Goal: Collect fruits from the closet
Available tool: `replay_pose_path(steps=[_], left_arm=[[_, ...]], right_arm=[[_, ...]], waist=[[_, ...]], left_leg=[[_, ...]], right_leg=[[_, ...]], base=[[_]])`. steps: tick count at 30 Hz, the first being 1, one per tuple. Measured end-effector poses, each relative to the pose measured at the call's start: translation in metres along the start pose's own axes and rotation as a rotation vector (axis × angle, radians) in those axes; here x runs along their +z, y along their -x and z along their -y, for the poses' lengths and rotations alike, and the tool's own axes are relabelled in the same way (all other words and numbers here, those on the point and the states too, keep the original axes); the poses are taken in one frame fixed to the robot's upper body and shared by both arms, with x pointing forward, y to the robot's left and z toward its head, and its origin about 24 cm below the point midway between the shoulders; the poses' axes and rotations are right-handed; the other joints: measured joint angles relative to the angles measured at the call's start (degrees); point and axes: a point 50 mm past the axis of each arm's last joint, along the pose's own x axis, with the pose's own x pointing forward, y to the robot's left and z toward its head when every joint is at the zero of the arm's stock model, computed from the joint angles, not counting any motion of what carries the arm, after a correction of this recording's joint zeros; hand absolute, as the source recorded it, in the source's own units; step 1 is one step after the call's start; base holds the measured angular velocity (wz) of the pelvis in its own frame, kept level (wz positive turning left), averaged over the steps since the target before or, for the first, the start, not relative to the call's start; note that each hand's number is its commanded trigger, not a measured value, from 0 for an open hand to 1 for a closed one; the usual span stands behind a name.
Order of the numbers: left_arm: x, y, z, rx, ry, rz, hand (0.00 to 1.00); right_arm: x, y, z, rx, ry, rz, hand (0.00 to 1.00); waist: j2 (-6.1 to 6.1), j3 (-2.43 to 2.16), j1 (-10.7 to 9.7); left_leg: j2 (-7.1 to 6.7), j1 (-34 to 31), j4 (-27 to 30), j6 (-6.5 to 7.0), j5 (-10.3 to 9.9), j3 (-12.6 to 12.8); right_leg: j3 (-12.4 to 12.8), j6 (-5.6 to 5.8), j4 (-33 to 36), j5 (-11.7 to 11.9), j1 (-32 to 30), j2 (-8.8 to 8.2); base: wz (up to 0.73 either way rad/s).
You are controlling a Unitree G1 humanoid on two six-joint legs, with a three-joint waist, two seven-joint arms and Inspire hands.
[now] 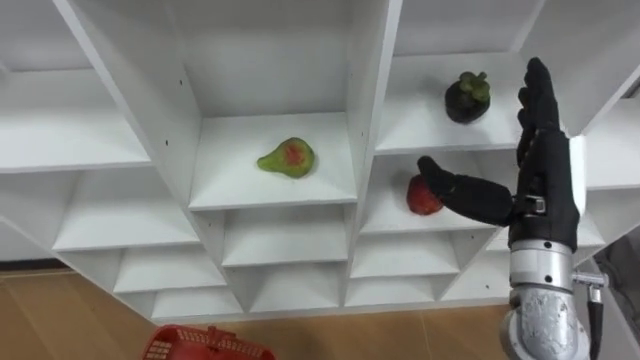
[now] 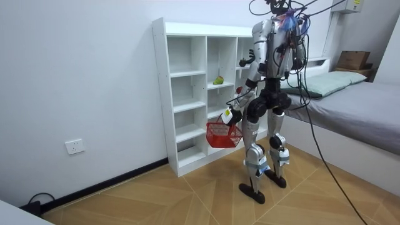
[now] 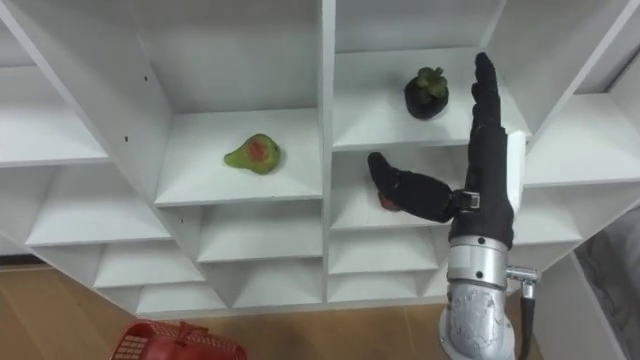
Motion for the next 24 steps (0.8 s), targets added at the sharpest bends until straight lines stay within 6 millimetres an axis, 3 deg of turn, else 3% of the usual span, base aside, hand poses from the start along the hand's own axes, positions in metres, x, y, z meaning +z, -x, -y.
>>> replay_pose_path(steps=[17,24], left_arm=[[0.004,-0.003,-0.008,-0.012,-0.019,-0.005,1.0],[0.001,-0.001,-0.008,-0.012,-0.02,-0.011,1.0]], right_arm=[[-0.02,-0.014,-0.001,-0.017,0.002,-0.071,0.0],[-0.031,-0.025,0.014,-0.102,0.02,-0.111,0.0]], waist=[[-1.29,0.21,1.33],[-1.32,0.26,1.3]], left_leg=[[-0.01,-0.26,0.54,0.01,0.03,-1.07],[-0.01,0.29,0.72,0.0,0.03,-1.97]], right_leg=[[-1.09,0.0,-0.03,0.0,0.15,-0.1],[-2.6,0.0,-0.21,0.0,1.27,-0.22]], base=[[0.03],[0.06]])
